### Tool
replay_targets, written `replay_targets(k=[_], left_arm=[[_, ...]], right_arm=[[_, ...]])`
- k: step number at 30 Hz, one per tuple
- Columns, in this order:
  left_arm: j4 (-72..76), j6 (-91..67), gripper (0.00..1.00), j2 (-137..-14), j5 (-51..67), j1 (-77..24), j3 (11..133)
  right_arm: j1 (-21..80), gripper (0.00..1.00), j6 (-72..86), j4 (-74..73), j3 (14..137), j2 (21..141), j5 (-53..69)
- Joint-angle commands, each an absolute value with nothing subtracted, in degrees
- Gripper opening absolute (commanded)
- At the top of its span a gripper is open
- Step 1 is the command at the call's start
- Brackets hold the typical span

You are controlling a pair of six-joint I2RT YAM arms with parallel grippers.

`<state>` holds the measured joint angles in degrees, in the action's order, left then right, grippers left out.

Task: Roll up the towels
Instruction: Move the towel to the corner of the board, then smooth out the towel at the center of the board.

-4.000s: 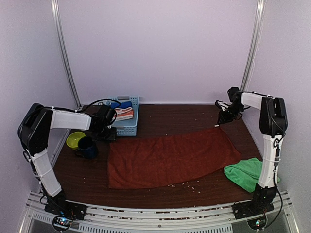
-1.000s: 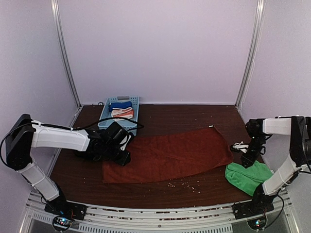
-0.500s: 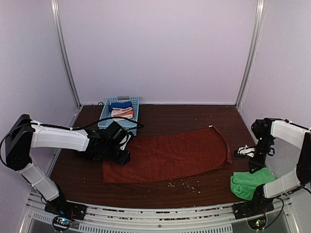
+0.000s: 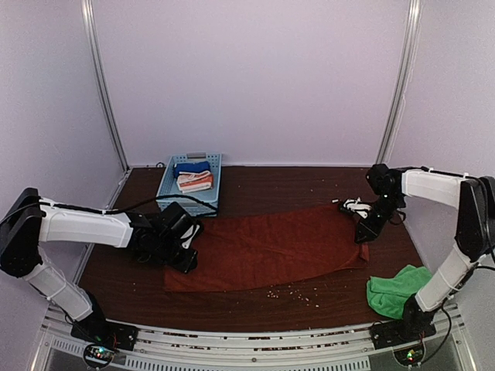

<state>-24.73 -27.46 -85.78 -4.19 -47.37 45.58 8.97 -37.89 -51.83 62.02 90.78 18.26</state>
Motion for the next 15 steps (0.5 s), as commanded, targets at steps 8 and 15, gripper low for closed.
replay_targets(k=[8,15], left_arm=[[-26.51,-37.15,0.14,-81.14,0.31,-47.92,35.47],[-27.86,-38.95,0.11,-79.58,-0.05,-47.90,34.01]], right_arm=[[2.18,0.27,-33.90,-45.38,57.02,95.49,11.44],[-1.67,0.27,-35.24,-44.12,54.30,91.87,6.89]])
